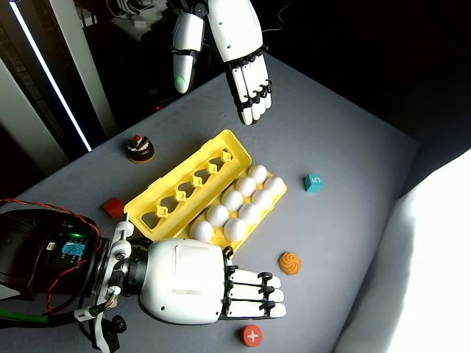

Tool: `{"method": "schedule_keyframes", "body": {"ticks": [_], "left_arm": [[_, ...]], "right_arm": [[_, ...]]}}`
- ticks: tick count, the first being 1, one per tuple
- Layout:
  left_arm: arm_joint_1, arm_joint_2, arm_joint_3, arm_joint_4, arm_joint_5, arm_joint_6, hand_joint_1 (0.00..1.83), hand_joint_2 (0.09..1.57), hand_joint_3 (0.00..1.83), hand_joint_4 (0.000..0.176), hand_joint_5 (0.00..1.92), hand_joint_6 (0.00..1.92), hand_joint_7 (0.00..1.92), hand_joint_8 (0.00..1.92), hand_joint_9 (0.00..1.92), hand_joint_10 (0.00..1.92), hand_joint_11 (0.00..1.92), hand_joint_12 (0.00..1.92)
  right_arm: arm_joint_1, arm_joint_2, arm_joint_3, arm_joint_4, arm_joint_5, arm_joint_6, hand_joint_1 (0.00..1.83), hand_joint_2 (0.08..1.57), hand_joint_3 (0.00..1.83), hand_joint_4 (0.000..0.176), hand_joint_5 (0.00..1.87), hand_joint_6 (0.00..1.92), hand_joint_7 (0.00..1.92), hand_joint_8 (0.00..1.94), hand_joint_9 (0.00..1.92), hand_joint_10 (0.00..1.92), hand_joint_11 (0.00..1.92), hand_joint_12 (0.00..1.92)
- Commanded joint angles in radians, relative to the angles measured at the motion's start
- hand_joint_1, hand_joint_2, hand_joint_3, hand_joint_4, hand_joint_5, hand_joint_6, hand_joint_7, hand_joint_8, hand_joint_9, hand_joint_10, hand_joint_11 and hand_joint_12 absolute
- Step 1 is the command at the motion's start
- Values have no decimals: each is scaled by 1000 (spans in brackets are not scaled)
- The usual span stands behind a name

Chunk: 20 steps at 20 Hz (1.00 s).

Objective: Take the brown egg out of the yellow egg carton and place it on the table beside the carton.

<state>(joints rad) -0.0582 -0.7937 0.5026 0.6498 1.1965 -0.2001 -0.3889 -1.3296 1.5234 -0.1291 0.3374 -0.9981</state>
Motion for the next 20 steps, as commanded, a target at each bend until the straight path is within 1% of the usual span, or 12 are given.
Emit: {"method": "schedule_keyframes", "body": {"ticks": [1, 3, 4, 5, 7, 8, 9, 11, 12, 14, 17, 20], "left_arm": [[-12, 0, -1, 60, -26, -1, 0, 1141, 2, 0, 13, 3, 0, 0, 0, 0, 0, 0], [-12, 0, -1, 60, -26, -1, 0, 1139, 1, 0, 17, 5, 0, 0, 0, 0, 0, 0], [-12, 0, -1, 60, -26, -1, 0, 1143, 2, 0, 4, 0, 0, 0, 0, 0, 0, 0], [-12, 0, -1, 60, -26, -1, 0, 1146, 3, 0, 9, 2, 0, 0, 0, 0, 0, 0], [-12, 0, -1, 60, -26, -1, 0, 1140, 0, 0, 16, 4, 0, 0, 0, 0, 0, 0], [-12, 0, -1, 60, -26, -1, 0, 1142, 1, 0, 19, 5, 0, 0, 0, 0, 0, 0], [-12, 0, -1, 60, -26, -1, 0, 1142, 1, 0, 14, 3, 0, 0, 0, 0, 0, 0], [-12, 0, -1, 60, -26, -1, 0, 1140, 0, 0, 12, 4, 0, 0, 0, 0, 0, 0], [-12, 0, -1, 60, -26, -1, 0, 1139, 0, 0, 6, 1, 0, 0, 0, 0, 0, 0], [-12, 0, -1, 60, -26, -1, 0, 1139, 0, 0, 21, 8, 3, 1, 0, 0, 0, 0], [-12, 0, -1, 60, -26, -1, 0, 1132, 0, 0, 6, 0, 0, 0, 0, 0, 0, 0], [-12, 0, -1, 60, -26, -1, 0, 1137, 0, 0, 4, 0, 0, 0, 0, 0, 0, 0]], "right_arm": [[22, 4, 5, 9, 113, 1, 1050, 1057, 0, 176, 1100, 788, 86, 10, 0, 0, 0, 0], [31, 6, 5, 9, 113, 1, 1056, 1047, 0, 176, 1123, 751, 114, 8, 0, 0, 0, 0], [38, 9, 5, 9, 114, -2, 1047, 1056, 3, 176, 1095, 796, 99, 1, 0, 0, 0, 0], [44, 14, 5, 9, 114, -3, 1058, 1045, 0, 176, 1127, 741, 124, 5, 0, 0, 0, 0], [49, 28, 4, 9, 112, -8, 1046, 1057, 3, 176, 1092, 799, 90, 5, 0, 0, 0, 0], [50, 38, 2, 9, 108, -13, 1056, 1047, 0, 176, 1121, 750, 118, 8, 0, 0, 0, 0], [50, 48, 0, 9, 104, -15, 1046, 1058, 3, 176, 1091, 800, 118, 3, 0, 0, 0, 0], [48, 77, -8, 9, 92, -17, 1055, 1049, 0, 176, 1116, 762, 122, 1, 0, 0, 0, 0], [43, 92, -11, 9, 87, -17, 1047, 1058, 2, 176, 1092, 797, 100, 3, 0, 0, 0, 0], [25, 121, -18, 9, 78, -17, 1058, 1044, 0, 176, 1132, 733, 136, 11, 0, 0, 0, 0], [0, 147, -18, 9, 76, -17, 1044, 1060, 2, 176, 1084, 811, 111, 0, 0, 0, 0, 0], [-27, 154, -18, 9, 67, -17, 1059, 1042, 0, 176, 1133, 733, 166, 2, 0, 0, 0, 0]]}}
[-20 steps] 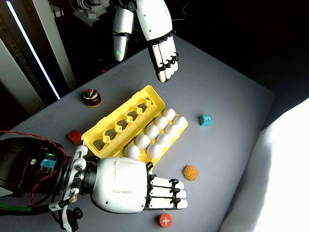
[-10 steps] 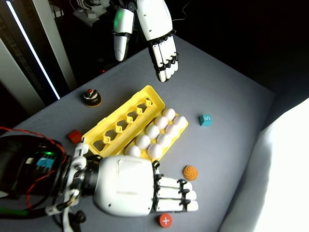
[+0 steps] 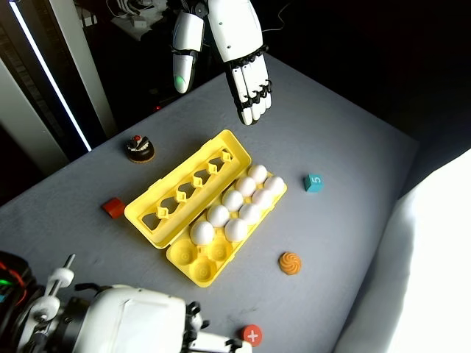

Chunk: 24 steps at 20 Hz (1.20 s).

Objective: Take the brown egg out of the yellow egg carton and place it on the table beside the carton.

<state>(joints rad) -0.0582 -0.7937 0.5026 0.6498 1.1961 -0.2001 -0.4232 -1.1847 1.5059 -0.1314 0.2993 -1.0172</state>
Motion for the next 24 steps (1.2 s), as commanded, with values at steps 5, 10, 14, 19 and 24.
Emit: {"method": "schedule_keyframes", "body": {"ticks": [5, 10, 14, 19, 24], "left_arm": [[-12, 0, -1, 60, -26, -1, 0, 1134, 0, 0, 7, 1, 0, 0, 0, 0, 0, 0], [-12, 0, -1, 60, -26, -1, 0, 1136, 0, 0, 36, 10, 13, 5, 0, 0, 0, 0], [-12, 0, -1, 60, -26, -1, 0, 1135, 0, 0, 28, 5, 5, 1, 0, 0, 0, 0], [-12, 0, -1, 60, -26, -1, 0, 1132, 0, 0, 8, 1, 0, 0, 0, 0, 0, 0], [-12, 0, -1, 60, -24, -1, 0, 1135, 0, 0, 17, 4, 0, 0, 0, 0, 0, 0]], "right_arm": [[-26, 7, 2, 11, 70, 2, 1040, 1059, 4, 176, 1089, 806, 118, 4, 0, 0, 0, 0], [-65, 2, 8, 11, 78, 2, 1040, 1061, 0, 176, 1086, 811, 87, 3, 0, 0, 0, 0], [-68, -13, 15, 11, 78, 2, 1048, 1054, 0, 176, 1105, 780, 113, 6, 0, 0, 0, 0], [-57, -52, 45, 11, 81, 2, 1029, 1064, 0, 176, 1059, 848, 174, 19, 0, 0, 0, 0], [-59, -57, 46, 11, 88, 1, 765, 911, 0, 176, 966, 70, 233, 0, 0, 0, 0, 0]]}}
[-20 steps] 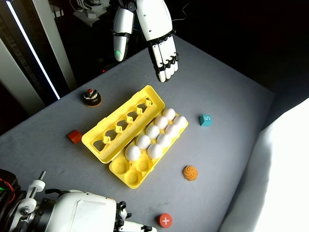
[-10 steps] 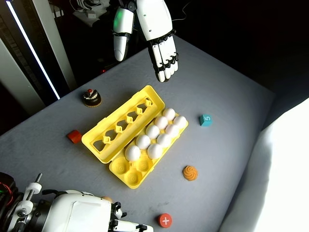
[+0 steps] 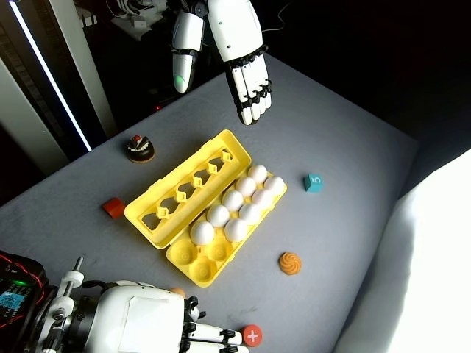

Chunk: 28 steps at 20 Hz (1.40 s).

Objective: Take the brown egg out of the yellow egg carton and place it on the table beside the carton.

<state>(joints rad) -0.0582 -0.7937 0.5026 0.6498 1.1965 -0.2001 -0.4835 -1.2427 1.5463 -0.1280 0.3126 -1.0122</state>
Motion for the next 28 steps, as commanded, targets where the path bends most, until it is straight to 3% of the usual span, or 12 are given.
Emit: {"method": "schedule_keyframes", "body": {"ticks": [1, 11, 16, 21, 26, 27, 28], "left_arm": [[-12, 0, -1, 60, -22, -1, 0, 1139, 1, 0, 26, 7, 0, 0, 0, 0, 0, 0], [-12, 0, 0, 60, -22, -1, 0, 1138, 1, 0, 7, 0, 0, 0, 0, 0, 0, 0], [-12, 0, 0, 60, -22, -1, 0, 1136, 0, 0, 23, 8, 0, 0, 0, 0, 0, 0], [-12, 0, 0, 60, -22, -1, 0, 1141, 2, 0, 13, 1, 0, 0, 0, 0, 0, 0], [-12, 1, 1, 60, -22, -1, 0, 1133, 0, 0, 18, 1, 0, 0, 0, 0, 0, 0], [-12, 1, 0, 60, -22, -1, 0, 1135, 0, 0, 18, 1, 0, 0, 0, 0, 0, 0], [-13, 1, -1, 60, -22, -1, 0, 1135, 0, 0, 16, 1, 0, 0, 0, 0, 0, 0]], "right_arm": [[2, 3, 6, 7, 77, -4, 758, 902, 0, 176, 957, 49, 232, 0, 0, 0, 0, 0], [56, 24, 3, 7, 78, -4, 654, 900, 0, 176, 841, 1, 150, 1, 0, 0, 0, 0], [85, 88, -61, 6, 60, -4, 591, 906, 1, 176, 801, 0, 111, 1, 0, 0, 0, 0], [84, 265, -262, 6, 35, -5, 579, 876, 0, 176, 772, 2, 63, 0, 0, 0, 0, 0], [76, 503, -551, 94, -8, -3, 626, 862, 0, 174, 830, 23, 123, 21, 0, 0, 0, 0], [76, 536, -586, 94, -8, -3, 670, 854, 0, 151, 841, 27, 129, 20, 0, 0, 0, 0], [77, 572, -622, 94, -8, -3, 652, 853, 0, 154, 839, 25, 127, 16, 0, 0, 0, 0]]}}
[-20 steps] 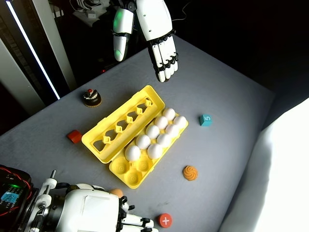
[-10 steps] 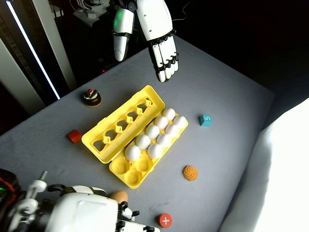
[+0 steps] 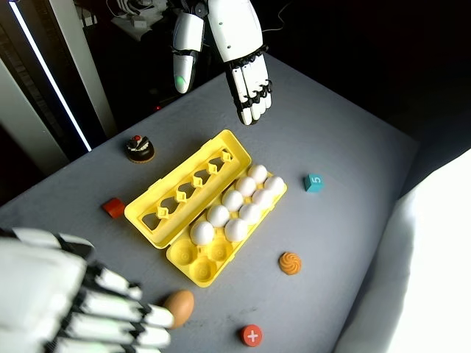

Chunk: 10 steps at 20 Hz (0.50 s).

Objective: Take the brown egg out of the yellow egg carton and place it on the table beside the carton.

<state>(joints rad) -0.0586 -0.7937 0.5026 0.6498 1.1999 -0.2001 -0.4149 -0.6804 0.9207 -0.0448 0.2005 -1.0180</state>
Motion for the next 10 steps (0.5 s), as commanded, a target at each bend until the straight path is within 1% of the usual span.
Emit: {"method": "schedule_keyframes", "body": {"ticks": [1, 2, 3, 4, 5, 6, 7, 8, 9, 10], "left_arm": [[-12, 2, 0, 60, -26, -1, 0, 1138, 1, 0, 23, 3, 0, 0, 0, 0, 0, 0], [-12, 2, 0, 64, -26, -1, 0, 1138, 1, 0, 20, 2, 0, 0, 0, 0, 0, 0], [-12, 2, 0, 68, -26, -1, 0, 1134, 0, 0, 24, 3, 0, 0, 0, 0, 0, 0], [-13, 3, 0, 70, -26, -1, 0, 1132, 0, 0, 4, 0, 0, 0, 0, 0, 0, 0], [-13, 3, 0, 70, -26, -1, 0, 1127, 0, 0, 12, 5, 0, 0, 0, 0, 0, 0], [-13, 3, 0, 70, -26, -1, 0, 1132, 0, 0, 25, 10, 4, 1, 0, 0, 0, 0], [-13, 4, 0, 70, -26, -1, 0, 1135, 0, 0, 24, 8, 0, 0, 0, 0, 0, 0], [-13, 5, 0, 70, -26, -1, 0, 1137, 1, 0, 12, 3, 0, 0, 0, 0, 0, 0], [-13, 5, 0, 70, -26, -1, 0, 1139, 2, 0, 23, 7, 6, 2, 0, 0, 0, 0], [-13, 5, -1, 70, -26, -1, 0, 1140, 2, 0, 17, 4, 0, 0, 0, 0, 0, 0]], "right_arm": [[8, 30, -18, 11, 104, 2, 599, 858, 0, 168, 859, 31, 119, 11, 0, 0, 0, 0], [7, 60, -49, 11, 104, 2, 641, 861, 0, 110, 909, 49, 138, 15, 0, 0, 0, 0], [3, 86, -76, 11, 104, 2, 612, 847, 0, 123, 1027, 62, 183, 6, 0, 0, 0, 0], [-7, 116, -112, 12, 105, 1, 593, 879, 2, 70, 1092, 58, 247, 5, 0, 0, 0, 0], [-13, 130, -129, 12, 109, 1, 589, 877, 0, 46, 1176, 70, 378, 16, 67, 16, 0, 0], [-19, 145, -147, 15, 111, 1, 604, 877, 2, 0, 1072, 80, 741, 79, 400, 213, 0, 309], [-22, 152, -156, 16, 113, 1, 644, 831, 0, 0, 773, 1115, 773, 746, 470, 870, 0, 996], [-27, 160, -170, 16, 117, 1, 707, 765, 0, 12, 767, 1760, 735, 1702, 482, 1711, 81, 1736], [-32, 167, -178, 16, 120, 1, 710, 745, 0, 16, 978, 1889, 893, 1893, 671, 1879, 414, 1884], [-33, 172, -184, 16, 126, 1, 702, 772, 1, 15, 1158, 1915, 1041, 1931, 822, 1913, 547, 1914]]}}
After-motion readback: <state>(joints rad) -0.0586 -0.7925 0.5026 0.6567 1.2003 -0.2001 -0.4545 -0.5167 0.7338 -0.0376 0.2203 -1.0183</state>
